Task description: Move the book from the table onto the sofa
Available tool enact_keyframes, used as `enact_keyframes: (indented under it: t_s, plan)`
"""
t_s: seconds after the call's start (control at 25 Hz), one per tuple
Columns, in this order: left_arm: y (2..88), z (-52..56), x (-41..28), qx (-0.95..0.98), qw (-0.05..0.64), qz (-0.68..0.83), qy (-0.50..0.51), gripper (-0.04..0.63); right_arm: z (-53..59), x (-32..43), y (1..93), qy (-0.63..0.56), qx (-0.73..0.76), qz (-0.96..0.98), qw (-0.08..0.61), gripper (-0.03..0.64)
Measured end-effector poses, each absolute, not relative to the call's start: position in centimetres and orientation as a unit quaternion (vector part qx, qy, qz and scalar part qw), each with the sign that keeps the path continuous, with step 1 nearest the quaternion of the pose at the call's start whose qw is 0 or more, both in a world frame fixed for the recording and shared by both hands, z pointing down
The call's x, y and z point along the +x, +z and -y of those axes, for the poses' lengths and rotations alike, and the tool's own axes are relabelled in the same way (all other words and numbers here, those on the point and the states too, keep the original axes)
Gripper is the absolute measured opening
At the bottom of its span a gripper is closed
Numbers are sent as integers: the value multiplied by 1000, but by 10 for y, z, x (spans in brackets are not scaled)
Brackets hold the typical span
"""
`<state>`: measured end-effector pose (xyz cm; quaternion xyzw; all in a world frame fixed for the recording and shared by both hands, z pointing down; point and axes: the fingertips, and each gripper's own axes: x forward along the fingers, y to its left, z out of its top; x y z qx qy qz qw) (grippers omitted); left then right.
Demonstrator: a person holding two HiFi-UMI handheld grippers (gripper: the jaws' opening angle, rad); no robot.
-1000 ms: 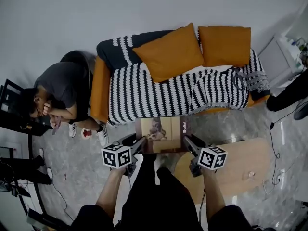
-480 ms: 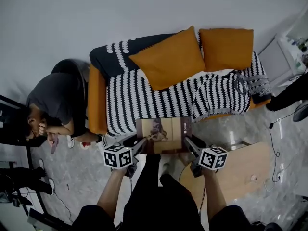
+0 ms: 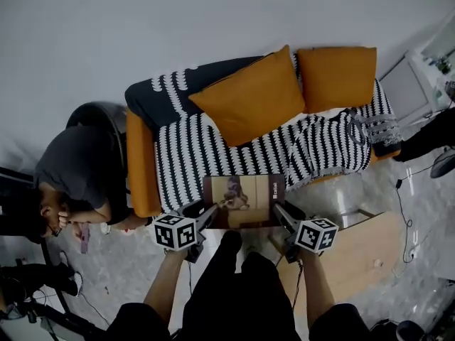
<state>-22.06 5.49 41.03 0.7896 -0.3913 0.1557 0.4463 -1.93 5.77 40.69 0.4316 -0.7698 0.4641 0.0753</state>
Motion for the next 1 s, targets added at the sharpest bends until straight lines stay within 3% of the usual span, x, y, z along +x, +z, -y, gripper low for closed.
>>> enact_keyframes:
  t_s: [1.0]
  plan:
    - [453,45,-195,786,452,382,180,186,37,6,451,482,437,756,66,156]
